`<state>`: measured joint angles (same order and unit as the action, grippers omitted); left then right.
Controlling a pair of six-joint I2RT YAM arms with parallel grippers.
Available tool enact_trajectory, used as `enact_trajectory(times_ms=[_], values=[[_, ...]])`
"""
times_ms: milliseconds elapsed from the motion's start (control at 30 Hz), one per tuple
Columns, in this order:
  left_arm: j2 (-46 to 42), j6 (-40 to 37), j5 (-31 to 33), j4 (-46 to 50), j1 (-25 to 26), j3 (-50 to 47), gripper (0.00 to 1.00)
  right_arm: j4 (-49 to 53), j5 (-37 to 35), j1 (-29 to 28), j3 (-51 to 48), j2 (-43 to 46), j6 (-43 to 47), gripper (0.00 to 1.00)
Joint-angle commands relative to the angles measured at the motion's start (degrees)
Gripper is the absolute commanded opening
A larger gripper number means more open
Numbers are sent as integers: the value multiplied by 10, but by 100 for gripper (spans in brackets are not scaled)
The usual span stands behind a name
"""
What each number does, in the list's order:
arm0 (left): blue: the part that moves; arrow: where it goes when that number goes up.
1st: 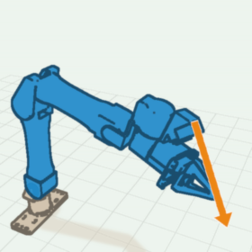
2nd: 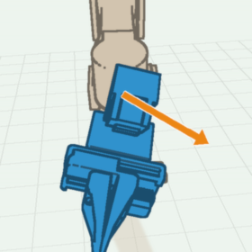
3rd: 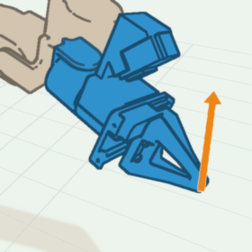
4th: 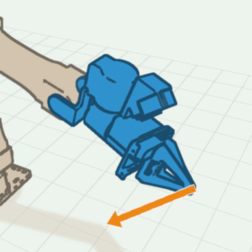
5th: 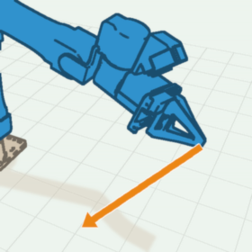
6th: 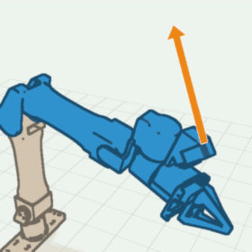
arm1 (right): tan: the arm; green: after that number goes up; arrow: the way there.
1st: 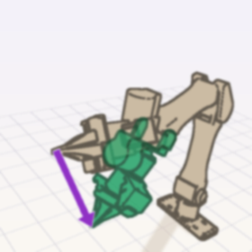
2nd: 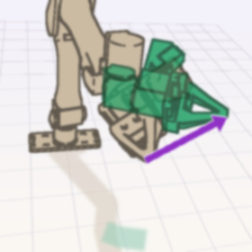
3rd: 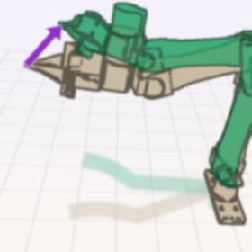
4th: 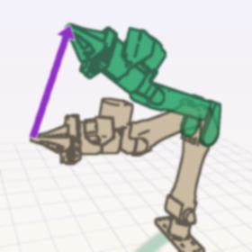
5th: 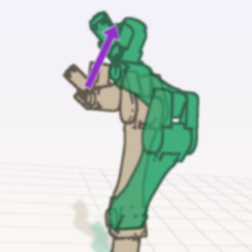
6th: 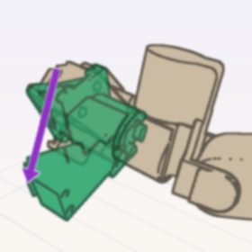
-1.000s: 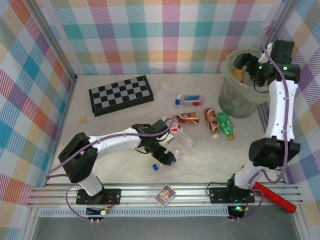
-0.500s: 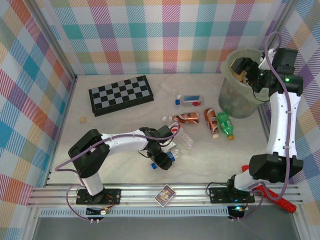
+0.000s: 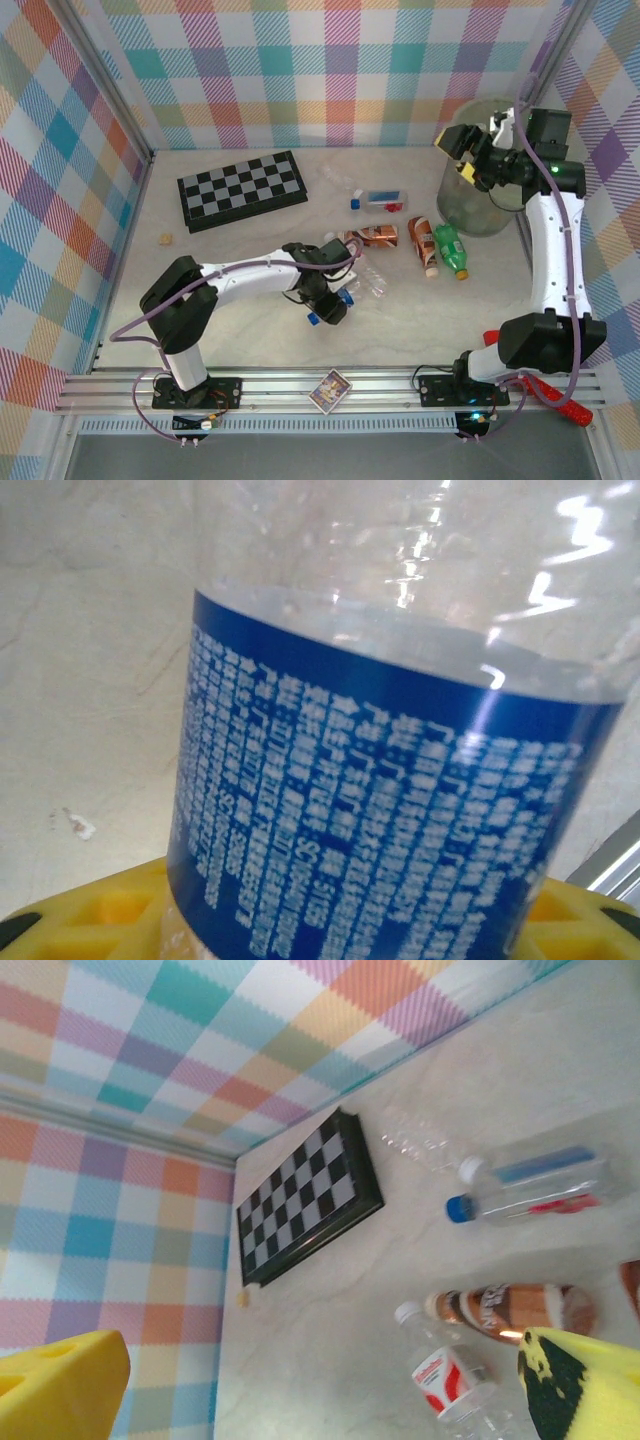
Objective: Put the plastic bottles in the bin
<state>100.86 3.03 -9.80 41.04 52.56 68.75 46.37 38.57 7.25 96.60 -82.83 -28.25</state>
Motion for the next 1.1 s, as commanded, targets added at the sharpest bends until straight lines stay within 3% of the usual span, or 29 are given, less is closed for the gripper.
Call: enact_trajectory(times_ms=[0,333,500,667,800,1067], values=[[-25,10,-14,35,-30,15,52,-28,45,-18,-10,17,11,99],[-112,24,-70,0,-140,27,48,-28,26,-125,3,-12,66,99],[-135,90,-104,-74,-214,3,27,-31,-24,-182,-4,-38,41,99],[-145,171,-120,-143,-252,-26,8,-100,-17,-250,-43,-60,9,100],[-154,269,-236,-279,-276,-69,11,-161,-12,-304,-78,-86,-13,100],[-161,358,-353,-431,-279,-87,15,-246,22,-337,-106,-146,-50,100]])
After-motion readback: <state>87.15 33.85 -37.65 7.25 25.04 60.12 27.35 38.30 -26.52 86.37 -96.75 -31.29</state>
